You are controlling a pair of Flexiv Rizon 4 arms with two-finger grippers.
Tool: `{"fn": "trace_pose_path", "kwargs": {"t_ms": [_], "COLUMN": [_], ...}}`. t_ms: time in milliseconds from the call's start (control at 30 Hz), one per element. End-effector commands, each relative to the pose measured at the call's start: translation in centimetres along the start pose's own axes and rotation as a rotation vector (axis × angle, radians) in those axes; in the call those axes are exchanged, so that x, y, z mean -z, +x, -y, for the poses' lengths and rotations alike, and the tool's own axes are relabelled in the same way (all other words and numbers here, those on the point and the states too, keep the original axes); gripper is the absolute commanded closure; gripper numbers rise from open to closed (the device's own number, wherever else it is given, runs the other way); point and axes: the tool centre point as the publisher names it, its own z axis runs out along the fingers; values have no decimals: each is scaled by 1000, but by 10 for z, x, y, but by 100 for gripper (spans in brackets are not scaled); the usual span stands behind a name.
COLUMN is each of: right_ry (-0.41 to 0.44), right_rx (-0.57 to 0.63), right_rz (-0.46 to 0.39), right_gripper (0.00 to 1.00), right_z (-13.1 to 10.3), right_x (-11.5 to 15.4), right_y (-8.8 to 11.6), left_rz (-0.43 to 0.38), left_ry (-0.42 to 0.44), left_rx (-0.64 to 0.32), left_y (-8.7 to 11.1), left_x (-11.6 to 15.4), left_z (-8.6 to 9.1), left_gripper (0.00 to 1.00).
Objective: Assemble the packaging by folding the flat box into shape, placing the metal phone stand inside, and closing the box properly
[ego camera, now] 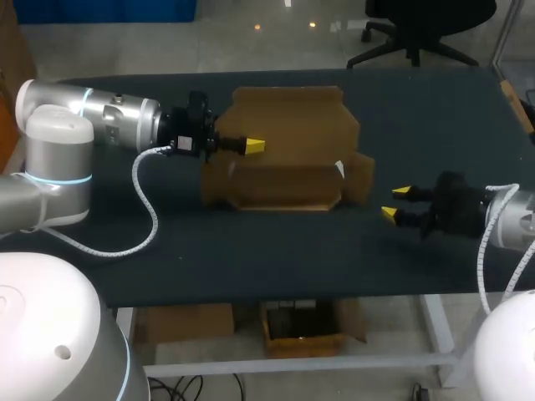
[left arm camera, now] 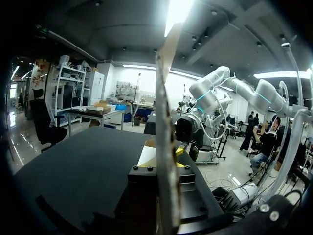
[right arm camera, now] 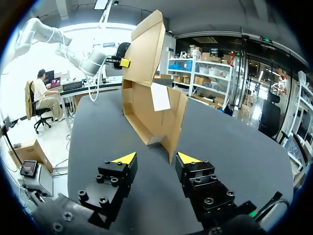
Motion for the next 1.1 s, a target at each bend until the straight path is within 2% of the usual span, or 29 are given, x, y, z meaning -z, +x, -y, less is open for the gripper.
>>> {"fn": "trace_pose_path", "kwargs": {"t_ms": [33, 400, 800, 1100], "right_ry": [-15, -40, -57, -63], "right_rx": [-6, -15, -36, -52], "right_rz": [-16, -25, -8, 9], "right_gripper": [51, 51, 55, 82], "right_z": [3, -6, -14, -16], "right_x": [-17, -49, -67, -77], "right_y": [-14, -27, -32, -32], "left_rz": [-1, -1, -1, -1], "left_ry": [1, 1, 1, 1], "left_rx": [-1, -1, -1, -1], "left_y": [-1, -1, -1, -1], "left_x": [-2, -2, -2, -2], "left_z": [-4, -4, -4, -4], "left_gripper": [100, 100, 100, 100]}}
